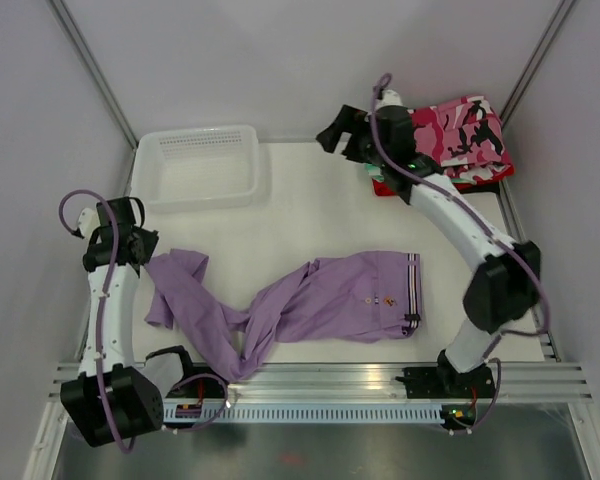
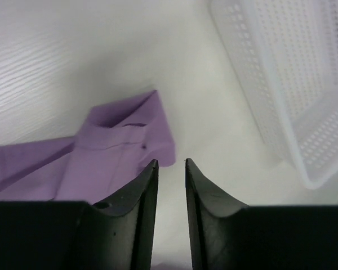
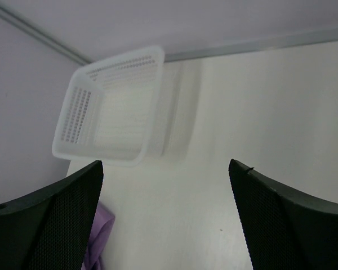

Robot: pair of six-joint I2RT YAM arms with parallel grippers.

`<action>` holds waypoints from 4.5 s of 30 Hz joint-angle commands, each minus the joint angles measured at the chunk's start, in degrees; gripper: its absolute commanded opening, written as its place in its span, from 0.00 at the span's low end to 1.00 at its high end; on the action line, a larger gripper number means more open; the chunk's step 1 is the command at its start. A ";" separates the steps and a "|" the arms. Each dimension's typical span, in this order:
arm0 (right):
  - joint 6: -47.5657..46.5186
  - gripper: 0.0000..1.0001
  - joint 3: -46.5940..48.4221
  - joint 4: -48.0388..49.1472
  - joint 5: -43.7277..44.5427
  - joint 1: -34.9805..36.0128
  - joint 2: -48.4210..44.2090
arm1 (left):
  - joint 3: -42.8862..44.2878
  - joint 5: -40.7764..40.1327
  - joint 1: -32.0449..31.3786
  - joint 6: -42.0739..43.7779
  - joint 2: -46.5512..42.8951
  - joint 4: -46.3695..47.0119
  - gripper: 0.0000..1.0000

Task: Fold and stack the trousers
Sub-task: Flatten the trousers out

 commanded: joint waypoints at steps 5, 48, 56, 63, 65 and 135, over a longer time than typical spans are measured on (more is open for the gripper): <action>-1.99 0.98 -30.71 -6.74 7.05 -7.22 -26.16 | -0.38 21.54 0.15 5.71 11.58 28.75 0.60; 9.36 0.98 -57.06 -22.11 16.98 -11.54 -47.28 | 24.49 3.13 -1.43 -17.12 47.30 27.38 0.02; 8.57 0.98 -56.71 -20.18 13.73 -11.54 -44.55 | 27.38 -4.55 -0.99 -24.00 45.17 17.87 0.02; 7.07 0.98 -56.44 -20.79 14.42 -11.54 -44.55 | 26.51 -4.28 0.86 -21.99 47.10 22.34 0.02; 7.16 0.98 -56.36 -21.06 14.69 -11.45 -44.46 | 26.95 -4.38 1.20 -21.98 47.98 23.05 0.02; -2.06 0.00 -44.15 -22.12 18.92 -15.40 -51.42 | 16.04 -21.33 -7.00 -0.27 -2.39 -11.23 0.02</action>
